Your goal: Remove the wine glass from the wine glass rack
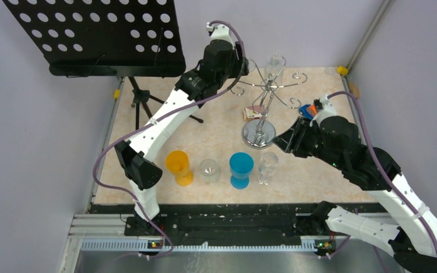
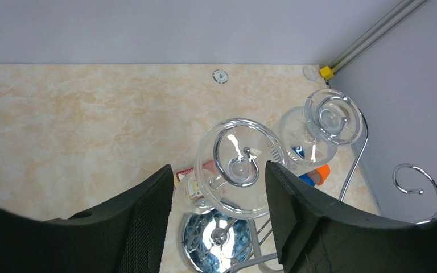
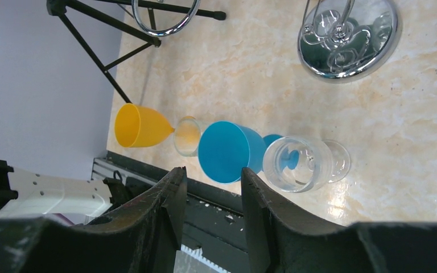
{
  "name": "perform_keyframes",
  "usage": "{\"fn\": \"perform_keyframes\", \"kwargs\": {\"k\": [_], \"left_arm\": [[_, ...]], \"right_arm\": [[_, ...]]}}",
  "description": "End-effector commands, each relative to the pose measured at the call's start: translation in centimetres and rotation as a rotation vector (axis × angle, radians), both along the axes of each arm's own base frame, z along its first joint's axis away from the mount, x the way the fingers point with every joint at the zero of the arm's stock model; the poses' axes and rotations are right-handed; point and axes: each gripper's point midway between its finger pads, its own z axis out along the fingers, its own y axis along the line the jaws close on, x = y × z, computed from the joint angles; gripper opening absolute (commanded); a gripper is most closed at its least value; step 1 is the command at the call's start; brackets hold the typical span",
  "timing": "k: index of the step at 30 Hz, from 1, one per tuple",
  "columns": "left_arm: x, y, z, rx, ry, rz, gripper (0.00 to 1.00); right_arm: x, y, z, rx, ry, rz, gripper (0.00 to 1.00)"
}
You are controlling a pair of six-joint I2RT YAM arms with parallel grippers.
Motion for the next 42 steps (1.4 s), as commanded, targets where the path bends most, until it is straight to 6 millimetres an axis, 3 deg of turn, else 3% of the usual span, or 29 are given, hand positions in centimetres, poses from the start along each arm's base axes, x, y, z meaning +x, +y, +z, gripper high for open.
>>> {"fn": "perform_keyframes", "kwargs": {"k": [1, 16, 20, 31, 37, 42], "left_arm": [[1.1, -0.5, 1.1, -0.069, -0.052, 0.031, 0.62], [1.3, -1.5, -1.5, -0.099, 0.026, 0.018, 0.5], [1.1, -1.7, -1.6, -0.132, 0.047, 0.012, 0.37], [0.3, -1.1, 0.5, -0.212, 0.021, 0.016, 0.0], [0.2, -1.4, 1.5, -0.266, 0.012, 0.004, 0.0], [0.5, -0.7, 3.7, -0.354, -0.039, 0.044, 0.0]], "right_arm": [[0.1, 0.0, 0.5, 0.016, -0.024, -0.009, 0.41], [0.2, -0.1, 0.8, 0.014, -0.028, -0.015, 0.42], [0.2, -0.1, 0.8, 0.014, -0.028, -0.015, 0.42], [0.1, -0.2, 0.5, 0.015, -0.023, -0.016, 0.42], [0.1, -0.3, 0.3, 0.014, -0.022, -0.02, 0.42], [0.0, -0.4, 0.1, 0.012, -0.02, -0.022, 0.42]]}}
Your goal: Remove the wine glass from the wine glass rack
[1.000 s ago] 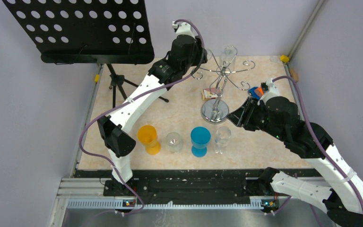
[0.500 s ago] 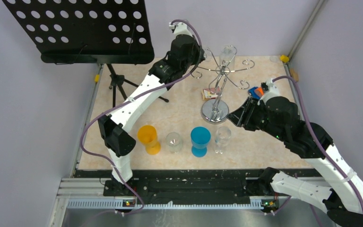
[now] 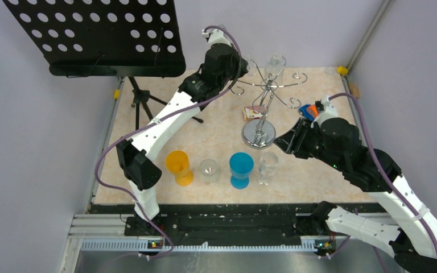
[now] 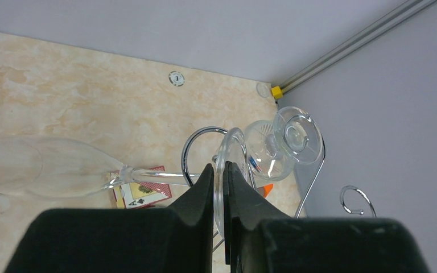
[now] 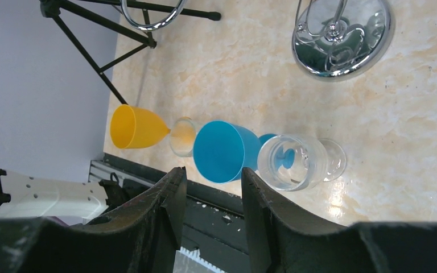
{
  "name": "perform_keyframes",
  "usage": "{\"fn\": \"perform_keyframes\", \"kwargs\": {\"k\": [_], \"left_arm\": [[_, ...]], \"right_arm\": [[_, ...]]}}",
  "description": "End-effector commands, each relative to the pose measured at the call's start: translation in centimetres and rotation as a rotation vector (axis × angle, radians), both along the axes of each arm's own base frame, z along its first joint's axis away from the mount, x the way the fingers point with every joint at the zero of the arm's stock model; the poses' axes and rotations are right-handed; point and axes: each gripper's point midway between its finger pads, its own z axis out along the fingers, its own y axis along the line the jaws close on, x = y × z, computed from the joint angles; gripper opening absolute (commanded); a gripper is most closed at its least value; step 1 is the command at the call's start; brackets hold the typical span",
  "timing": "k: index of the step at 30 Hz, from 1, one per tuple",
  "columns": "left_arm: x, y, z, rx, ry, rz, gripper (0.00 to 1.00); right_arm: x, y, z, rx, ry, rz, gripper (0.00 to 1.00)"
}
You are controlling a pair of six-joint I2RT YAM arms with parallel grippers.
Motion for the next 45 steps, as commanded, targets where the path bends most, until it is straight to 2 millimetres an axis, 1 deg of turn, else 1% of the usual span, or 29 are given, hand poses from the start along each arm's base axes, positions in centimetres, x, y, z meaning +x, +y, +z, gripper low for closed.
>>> {"fn": "perform_keyframes", "kwargs": {"k": [1, 7, 11, 18, 25, 30, 33, 34, 38, 41, 45], "left_arm": [[-0.2, 1.4, 4.4, -0.115, -0.087, 0.049, 0.0], [0.2, 1.3, 6.3, -0.208, -0.136, 0.066, 0.0], [0.3, 0.8, 7.1, -0.25, -0.16, 0.05, 0.0], [0.0, -0.9, 6.6, -0.288, -0.133, -0.032, 0.0], [-0.4, -2.1, 5.6, -0.289, -0.096, -0.093, 0.0], [-1.5, -2.6, 5.1, -0.314, -0.042, -0.148, 0.0], [-2.1, -3.0, 5.4, -0.333, -0.037, -0.187, 0.0], [-2.1, -3.1, 5.2, -0.324, -0.03, -0.192, 0.0], [-2.0, -3.3, 4.8, -0.321, -0.005, -0.208, 0.0], [-2.5, -3.0, 5.1, -0.329, -0.008, -0.217, 0.0], [-3.3, -2.1, 5.8, -0.306, -0.023, -0.209, 0.0]], "right_arm": [[0.1, -0.1, 0.5, 0.015, -0.023, -0.012, 0.42], [0.1, -0.3, 0.6, 0.012, -0.027, -0.019, 0.42], [0.2, -0.5, 0.6, 0.007, -0.029, -0.028, 0.42], [0.4, -0.7, 0.7, 0.0, -0.037, -0.038, 0.43], [0.5, -0.6, 0.7, -0.004, -0.038, -0.038, 0.43], [0.4, -0.6, 0.8, -0.001, -0.039, -0.037, 0.43], [0.4, -0.6, 0.8, -0.001, -0.04, -0.037, 0.43], [0.5, -0.5, 0.7, -0.001, -0.039, -0.034, 0.43], [0.5, -0.3, 0.6, -0.002, -0.035, -0.027, 0.43], [0.5, -0.3, 0.6, 0.002, -0.034, -0.027, 0.43], [0.4, -0.3, 0.5, 0.004, -0.032, -0.029, 0.43]]}}
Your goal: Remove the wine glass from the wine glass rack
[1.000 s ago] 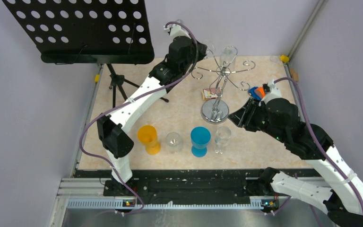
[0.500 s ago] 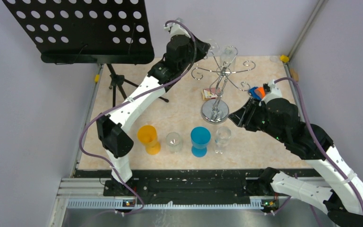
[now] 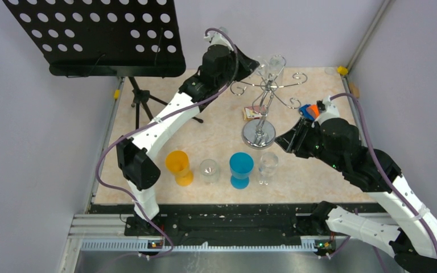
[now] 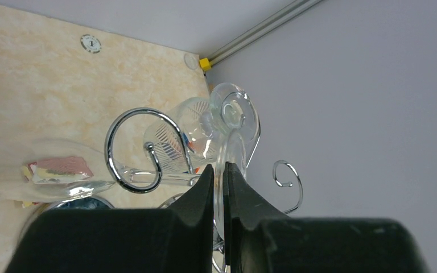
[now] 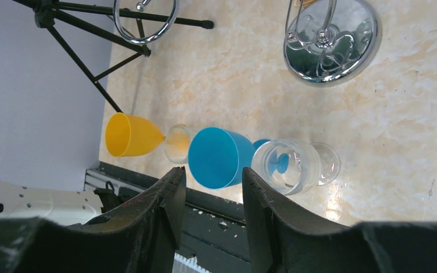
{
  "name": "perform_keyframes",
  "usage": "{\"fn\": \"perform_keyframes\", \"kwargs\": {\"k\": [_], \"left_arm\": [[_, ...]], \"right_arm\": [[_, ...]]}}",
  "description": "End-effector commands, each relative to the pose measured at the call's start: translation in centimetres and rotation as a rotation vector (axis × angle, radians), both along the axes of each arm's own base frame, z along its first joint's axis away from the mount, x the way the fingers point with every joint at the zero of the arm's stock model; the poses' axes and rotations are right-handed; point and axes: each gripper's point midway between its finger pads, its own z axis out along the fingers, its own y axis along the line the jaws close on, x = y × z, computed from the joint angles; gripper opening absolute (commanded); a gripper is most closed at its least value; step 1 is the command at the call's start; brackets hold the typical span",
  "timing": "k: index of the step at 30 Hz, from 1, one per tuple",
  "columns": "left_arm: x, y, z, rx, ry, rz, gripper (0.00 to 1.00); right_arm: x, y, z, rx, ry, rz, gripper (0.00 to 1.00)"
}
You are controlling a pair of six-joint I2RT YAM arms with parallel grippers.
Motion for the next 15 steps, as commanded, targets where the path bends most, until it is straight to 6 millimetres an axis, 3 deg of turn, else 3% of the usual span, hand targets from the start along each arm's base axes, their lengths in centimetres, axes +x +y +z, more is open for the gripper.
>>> {"fn": "perform_keyframes", "kwargs": {"k": [1, 8, 15], "left_arm": [[-2.0, 1.9, 4.5, -0.035, -0.083, -0.003, 0.0], [-3.3, 4.1, 4.3, 0.076, -0.104, 0.03, 0.0], [-4.8, 5.7, 6.0, 0.117, -0.161, 0.034, 0.0]], "right_arm": [[0.0, 0.2, 0.5, 0.015, -0.02, 0.003, 0.43], [0.2, 0.4, 0.8, 0.021, -0.027, 0.004, 0.45], [0.4, 0.8, 1.1, 0.028, -0.033, 0.012, 0.48]]}}
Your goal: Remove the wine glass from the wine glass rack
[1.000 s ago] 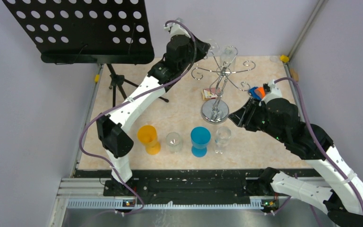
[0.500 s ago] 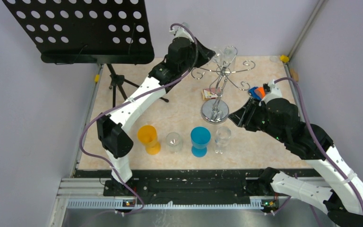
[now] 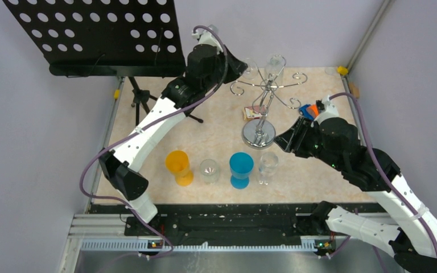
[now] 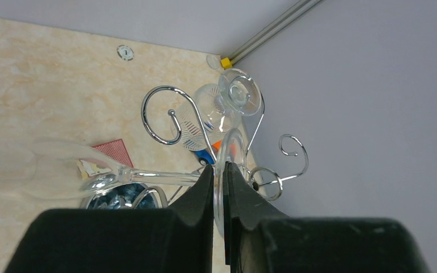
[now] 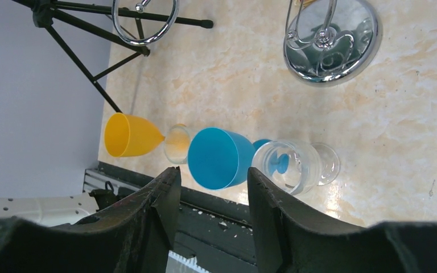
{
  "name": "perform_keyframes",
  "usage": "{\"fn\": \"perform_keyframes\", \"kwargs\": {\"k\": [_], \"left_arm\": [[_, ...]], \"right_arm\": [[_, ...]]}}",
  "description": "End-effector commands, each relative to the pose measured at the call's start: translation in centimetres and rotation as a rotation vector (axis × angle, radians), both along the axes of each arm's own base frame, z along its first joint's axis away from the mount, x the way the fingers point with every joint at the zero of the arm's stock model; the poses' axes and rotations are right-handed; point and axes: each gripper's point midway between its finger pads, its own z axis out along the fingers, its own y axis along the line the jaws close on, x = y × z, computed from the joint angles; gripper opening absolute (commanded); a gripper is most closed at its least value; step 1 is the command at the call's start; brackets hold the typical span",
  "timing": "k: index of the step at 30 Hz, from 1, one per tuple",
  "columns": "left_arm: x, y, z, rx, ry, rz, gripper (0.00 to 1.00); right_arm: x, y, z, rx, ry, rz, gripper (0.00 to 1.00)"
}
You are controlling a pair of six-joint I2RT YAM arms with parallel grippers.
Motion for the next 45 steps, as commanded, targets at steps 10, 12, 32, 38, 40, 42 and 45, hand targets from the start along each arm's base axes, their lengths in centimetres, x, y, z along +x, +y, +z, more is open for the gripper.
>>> {"fn": "perform_keyframes", "kwargs": {"k": [10, 12, 32, 38, 40, 42, 45], "left_arm": [[-4.0, 2.7, 7.0, 0.032, -0.208, -0.036, 0.0], [-4.8, 2.9, 7.8, 0.028, -0.224, -0.047, 0.0], [-17.1, 4.1, 15.7, -0.234, -0.295, -0.278, 0.0], [-21.0, 3.9, 17.0, -0.315, -0.264, -0.405, 0.0], [-22.1, 4.3, 17.6, -0.339, -0.264, -0.434, 0.0], [-23.1, 4.7, 18.2, -0.361, -0.268, -0.46, 0.0], [-24.1, 5.3, 18.7, -0.381, -0.269, -0.482, 0.0]], "right_arm": [[0.5, 1.1, 1.9, 0.057, -0.057, 0.025, 0.54], [0.5, 1.2, 2.2, 0.069, -0.071, 0.031, 0.55], [0.4, 3.8, 16.5, 0.206, -0.861, 0.252, 0.58], [0.2, 6.3, 20.2, 0.09, -1.154, 0.382, 0.58], [0.3, 6.9, 20.5, 0.041, -1.215, 0.413, 0.58], [0.5, 7.5, 20.6, -0.023, -1.275, 0.444, 0.58], [0.4, 8.1, 21.2, -0.076, -1.353, 0.482, 0.57]]}}
